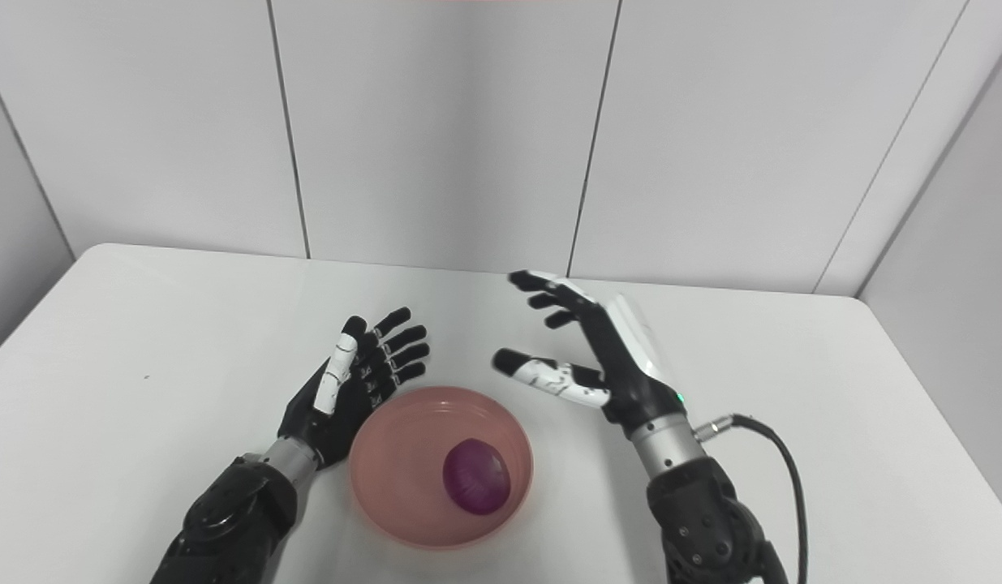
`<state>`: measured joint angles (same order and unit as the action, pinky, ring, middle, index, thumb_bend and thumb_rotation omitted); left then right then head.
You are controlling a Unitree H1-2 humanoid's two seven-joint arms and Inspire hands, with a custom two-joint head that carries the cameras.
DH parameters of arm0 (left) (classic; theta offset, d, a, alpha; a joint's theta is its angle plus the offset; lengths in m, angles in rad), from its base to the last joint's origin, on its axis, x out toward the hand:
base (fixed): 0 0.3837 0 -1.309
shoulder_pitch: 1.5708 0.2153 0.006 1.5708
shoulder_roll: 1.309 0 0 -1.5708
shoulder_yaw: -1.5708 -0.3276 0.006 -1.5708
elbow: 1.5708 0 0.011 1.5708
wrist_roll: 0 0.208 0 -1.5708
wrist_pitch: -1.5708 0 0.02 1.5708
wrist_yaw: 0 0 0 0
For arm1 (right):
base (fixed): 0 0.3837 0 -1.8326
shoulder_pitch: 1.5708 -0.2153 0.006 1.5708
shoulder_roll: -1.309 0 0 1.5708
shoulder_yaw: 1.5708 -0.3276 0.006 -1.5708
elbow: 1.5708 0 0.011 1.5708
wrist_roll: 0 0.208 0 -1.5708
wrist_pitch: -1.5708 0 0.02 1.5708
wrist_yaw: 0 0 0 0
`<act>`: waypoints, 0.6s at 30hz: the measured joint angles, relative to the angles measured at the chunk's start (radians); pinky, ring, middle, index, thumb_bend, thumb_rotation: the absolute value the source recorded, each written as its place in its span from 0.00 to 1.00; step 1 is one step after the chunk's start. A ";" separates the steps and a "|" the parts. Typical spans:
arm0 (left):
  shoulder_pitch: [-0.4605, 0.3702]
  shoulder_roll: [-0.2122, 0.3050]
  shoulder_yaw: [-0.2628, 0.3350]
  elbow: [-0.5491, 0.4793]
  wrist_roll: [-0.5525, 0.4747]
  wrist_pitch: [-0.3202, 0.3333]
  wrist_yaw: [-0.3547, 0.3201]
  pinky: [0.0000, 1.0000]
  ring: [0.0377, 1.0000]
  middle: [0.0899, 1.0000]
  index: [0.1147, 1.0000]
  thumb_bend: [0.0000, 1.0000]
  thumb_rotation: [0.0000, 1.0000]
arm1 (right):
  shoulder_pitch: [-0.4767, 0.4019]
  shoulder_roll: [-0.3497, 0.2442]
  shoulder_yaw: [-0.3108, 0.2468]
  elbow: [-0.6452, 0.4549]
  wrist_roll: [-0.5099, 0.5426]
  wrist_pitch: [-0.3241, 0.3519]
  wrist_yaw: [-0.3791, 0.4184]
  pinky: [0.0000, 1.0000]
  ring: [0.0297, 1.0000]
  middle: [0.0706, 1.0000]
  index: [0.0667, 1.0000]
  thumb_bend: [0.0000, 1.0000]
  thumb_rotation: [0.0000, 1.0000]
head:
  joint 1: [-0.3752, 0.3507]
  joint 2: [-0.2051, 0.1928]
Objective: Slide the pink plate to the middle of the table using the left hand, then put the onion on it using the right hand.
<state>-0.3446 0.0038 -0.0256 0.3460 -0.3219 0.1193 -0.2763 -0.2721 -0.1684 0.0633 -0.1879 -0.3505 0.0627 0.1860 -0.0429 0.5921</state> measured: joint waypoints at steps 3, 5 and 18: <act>0.000 0.001 0.000 0.000 0.000 0.000 -0.001 0.89 0.87 0.87 0.86 0.82 0.86 | 0.036 0.031 -0.032 0.013 0.099 0.000 -0.009 0.74 0.81 0.83 0.85 0.84 0.93 | -0.011 0.000; 0.000 0.002 0.001 0.000 0.000 0.000 -0.001 0.90 0.88 0.87 0.86 0.82 0.86 | 0.057 0.062 -0.045 0.036 0.162 0.000 -0.021 0.78 0.83 0.85 0.87 0.83 0.94 | -0.012 0.000; 0.006 0.012 -0.006 -0.009 0.003 0.000 -0.002 0.87 0.87 0.87 0.87 0.81 0.88 | 0.120 0.190 -0.101 0.228 0.464 0.058 -0.030 0.99 0.96 0.96 0.96 0.90 0.99 | -0.011 -0.005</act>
<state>-0.3382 0.0157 -0.0315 0.3368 -0.3188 0.1193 -0.2786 -0.1520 0.0215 -0.0374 0.0406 0.1135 0.1203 0.1557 -0.0537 0.5876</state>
